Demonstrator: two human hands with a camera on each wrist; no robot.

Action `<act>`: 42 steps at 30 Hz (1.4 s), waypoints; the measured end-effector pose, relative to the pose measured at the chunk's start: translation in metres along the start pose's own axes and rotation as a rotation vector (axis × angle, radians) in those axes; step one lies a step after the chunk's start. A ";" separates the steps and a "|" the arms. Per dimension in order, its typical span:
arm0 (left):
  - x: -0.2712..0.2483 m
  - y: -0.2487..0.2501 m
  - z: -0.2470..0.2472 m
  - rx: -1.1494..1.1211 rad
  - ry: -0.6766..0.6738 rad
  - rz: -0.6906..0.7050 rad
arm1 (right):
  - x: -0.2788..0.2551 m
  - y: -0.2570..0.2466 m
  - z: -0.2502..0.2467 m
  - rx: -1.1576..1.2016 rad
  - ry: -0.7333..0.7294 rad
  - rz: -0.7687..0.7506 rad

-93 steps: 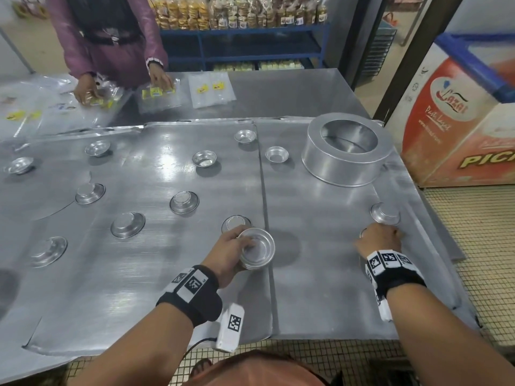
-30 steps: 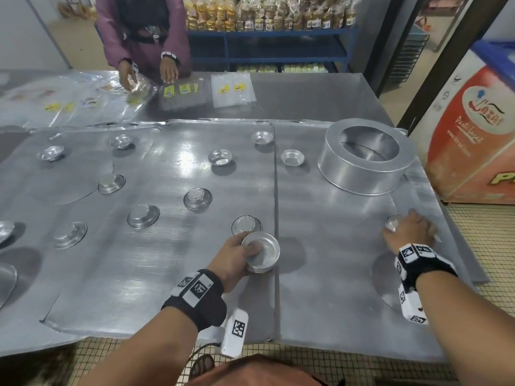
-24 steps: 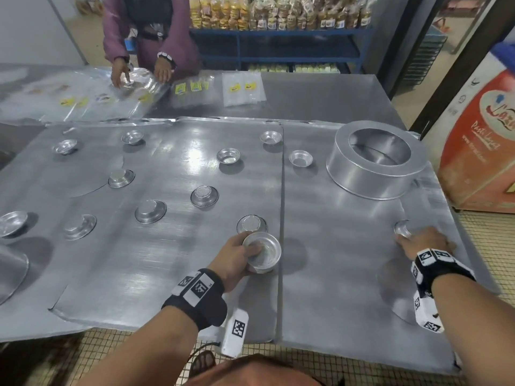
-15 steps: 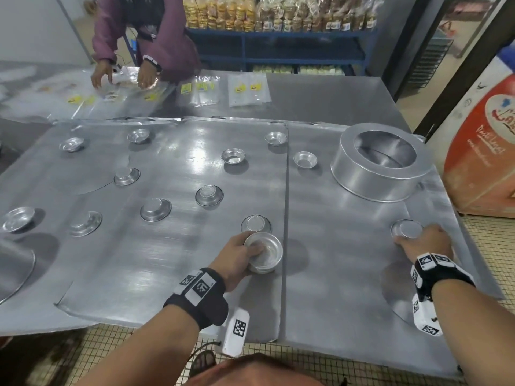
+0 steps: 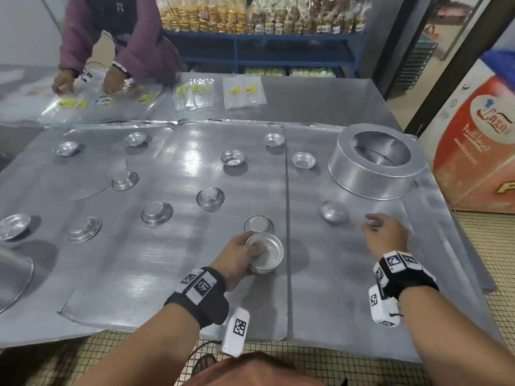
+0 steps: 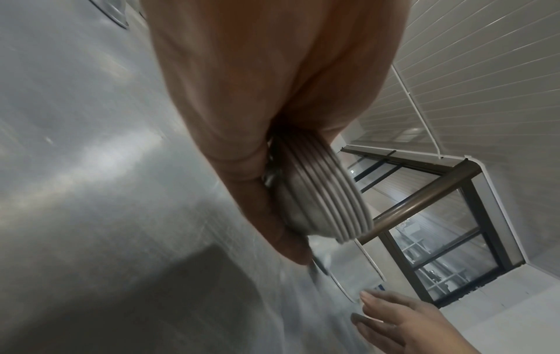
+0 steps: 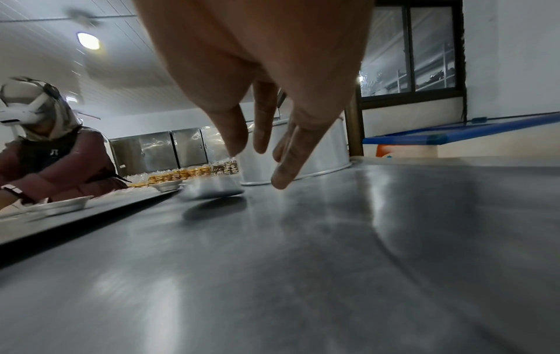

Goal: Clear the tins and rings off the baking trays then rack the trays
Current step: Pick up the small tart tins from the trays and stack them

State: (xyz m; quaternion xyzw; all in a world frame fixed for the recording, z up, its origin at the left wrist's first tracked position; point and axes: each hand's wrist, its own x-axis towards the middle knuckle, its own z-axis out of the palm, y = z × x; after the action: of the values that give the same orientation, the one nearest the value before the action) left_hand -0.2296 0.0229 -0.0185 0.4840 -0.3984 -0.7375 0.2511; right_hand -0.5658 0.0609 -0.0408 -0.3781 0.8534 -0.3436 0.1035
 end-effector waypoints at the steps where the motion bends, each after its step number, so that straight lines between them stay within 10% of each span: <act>1: 0.000 0.000 -0.002 0.007 -0.001 -0.001 | -0.004 -0.002 0.006 -0.005 -0.023 0.014; 14: -0.007 0.005 -0.025 0.033 0.025 0.002 | 0.005 -0.067 0.059 -0.258 -0.354 -0.093; 33: 0.002 0.017 -0.030 -0.048 0.164 0.038 | 0.088 -0.091 0.107 -0.568 -0.403 -0.160; 42: 0.007 0.015 -0.026 -0.027 0.151 0.039 | 0.077 -0.094 0.091 -0.346 -0.283 -0.165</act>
State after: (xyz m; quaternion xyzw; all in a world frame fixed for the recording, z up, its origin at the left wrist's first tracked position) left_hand -0.2088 0.0000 -0.0156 0.5269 -0.3776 -0.6994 0.3011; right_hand -0.5257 -0.0854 -0.0394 -0.5029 0.8428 -0.1431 0.1276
